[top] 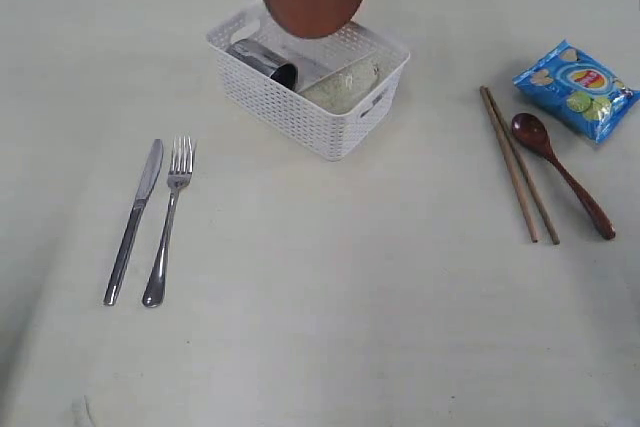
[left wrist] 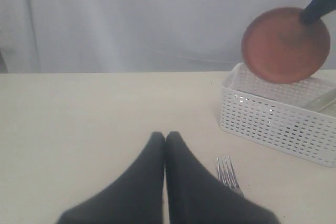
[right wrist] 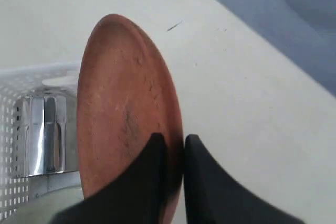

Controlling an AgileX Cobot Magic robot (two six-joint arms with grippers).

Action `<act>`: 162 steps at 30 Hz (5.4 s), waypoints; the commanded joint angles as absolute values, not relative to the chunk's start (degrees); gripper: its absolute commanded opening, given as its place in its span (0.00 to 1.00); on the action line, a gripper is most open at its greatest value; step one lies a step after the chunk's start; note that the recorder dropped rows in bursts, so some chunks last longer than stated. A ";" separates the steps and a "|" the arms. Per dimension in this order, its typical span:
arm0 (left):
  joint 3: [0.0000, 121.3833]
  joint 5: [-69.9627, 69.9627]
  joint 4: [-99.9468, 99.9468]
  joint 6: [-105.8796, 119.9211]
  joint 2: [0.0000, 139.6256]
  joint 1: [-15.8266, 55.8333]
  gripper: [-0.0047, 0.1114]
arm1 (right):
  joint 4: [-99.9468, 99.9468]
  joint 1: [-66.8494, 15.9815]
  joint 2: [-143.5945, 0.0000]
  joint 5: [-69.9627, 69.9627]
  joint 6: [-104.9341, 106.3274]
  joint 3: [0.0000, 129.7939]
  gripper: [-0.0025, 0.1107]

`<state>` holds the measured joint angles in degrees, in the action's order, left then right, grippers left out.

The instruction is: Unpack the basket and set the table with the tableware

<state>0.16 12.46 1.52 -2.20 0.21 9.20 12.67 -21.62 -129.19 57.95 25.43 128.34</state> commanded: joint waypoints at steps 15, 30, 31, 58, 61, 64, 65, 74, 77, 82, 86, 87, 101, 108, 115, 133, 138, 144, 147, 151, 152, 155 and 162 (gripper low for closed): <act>0.00 12.10 1.91 -2.18 0.00 9.26 0.04 | 28.72 6.94 -136.94 57.07 17.33 126.33 0.02; 0.00 12.10 1.76 -2.18 0.00 9.26 0.04 | 28.34 10.08 -142.80 59.18 14.59 126.33 0.41; 0.00 12.10 1.76 -2.18 0.00 9.26 0.04 | 28.34 10.38 -142.28 59.49 14.49 126.33 0.44; 0.00 12.10 1.76 -2.18 0.00 9.26 0.04 | 9.67 -19.91 -124.08 69.96 -4.17 123.30 0.35; 0.00 12.10 1.76 -2.18 0.00 9.26 0.04 | 6.79 -24.06 -124.08 69.96 -5.38 122.85 0.35; 0.00 12.10 1.76 -2.18 0.00 9.26 0.04 | 7.06 -25.89 -124.08 69.96 -8.60 122.85 0.35; 0.00 12.10 1.76 -2.18 0.00 9.26 0.04 | 7.39 -26.32 -124.08 69.96 -9.16 122.85 0.35; 0.00 12.10 1.76 -2.18 0.00 9.26 0.04 | 7.39 -27.56 -124.08 69.96 -14.07 116.76 0.35; 0.00 12.10 1.76 -2.18 0.00 9.26 0.04 | 5.56 -27.56 -124.08 69.96 -14.07 114.92 0.35; 0.00 12.10 1.76 -2.18 0.00 9.26 0.04 | 0.80 -27.46 -123.95 69.96 -16.28 114.82 0.35; 0.00 12.10 1.76 -2.18 0.00 9.26 0.04 | 0.00 -27.46 -123.95 69.96 -17.64 114.82 0.35; 0.00 12.10 1.76 -2.18 0.00 9.26 0.04 | 0.00 -27.46 -124.06 69.96 -17.77 114.82 0.35; 0.00 12.10 1.76 -2.18 0.00 9.26 0.04 | 3.29 -27.46 -124.17 69.96 -18.93 109.47 0.35; 0.00 12.10 1.76 -2.18 0.00 9.26 0.04 | 2.92 -27.46 -124.17 69.96 -18.93 106.77 0.35; 0.00 12.10 1.76 -2.18 0.00 9.26 0.04 | 2.91 -27.46 -124.17 69.96 -18.93 106.77 0.35; 0.00 12.10 1.76 -2.18 0.00 9.26 0.04 | 5.36 -27.46 -125.56 67.24 -21.40 106.77 0.26; 0.00 12.10 1.76 -2.18 0.00 9.26 0.04 | 7.35 -27.46 -126.16 65.04 -21.40 106.77 0.06; 0.00 12.10 1.76 -2.18 0.00 9.26 0.04 | 5.30 -27.46 -126.16 64.64 -21.01 107.97 0.02; 0.00 12.10 1.76 -2.18 0.00 9.26 0.04 | 3.03 -27.46 -126.16 65.35 -21.01 109.88 0.02; 0.00 12.10 1.76 -2.18 0.00 9.26 0.04 | -1.65 -27.46 -126.16 66.18 -21.37 113.16 0.02; 0.00 12.10 1.76 -2.18 0.00 9.26 0.04 | -2.93 -27.46 -126.16 66.47 -21.37 113.96 0.02; 0.00 12.10 1.76 -2.18 0.00 9.26 0.04 | -5.25 -26.72 -126.16 68.11 -21.26 116.38 0.02; 0.00 12.10 1.76 -2.18 0.00 9.26 0.04 | -4.57 -23.60 -126.16 69.96 -17.66 122.82 0.02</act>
<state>0.16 12.46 1.52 -2.20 0.21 9.20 -3.50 -24.81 -126.50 69.72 -19.77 120.26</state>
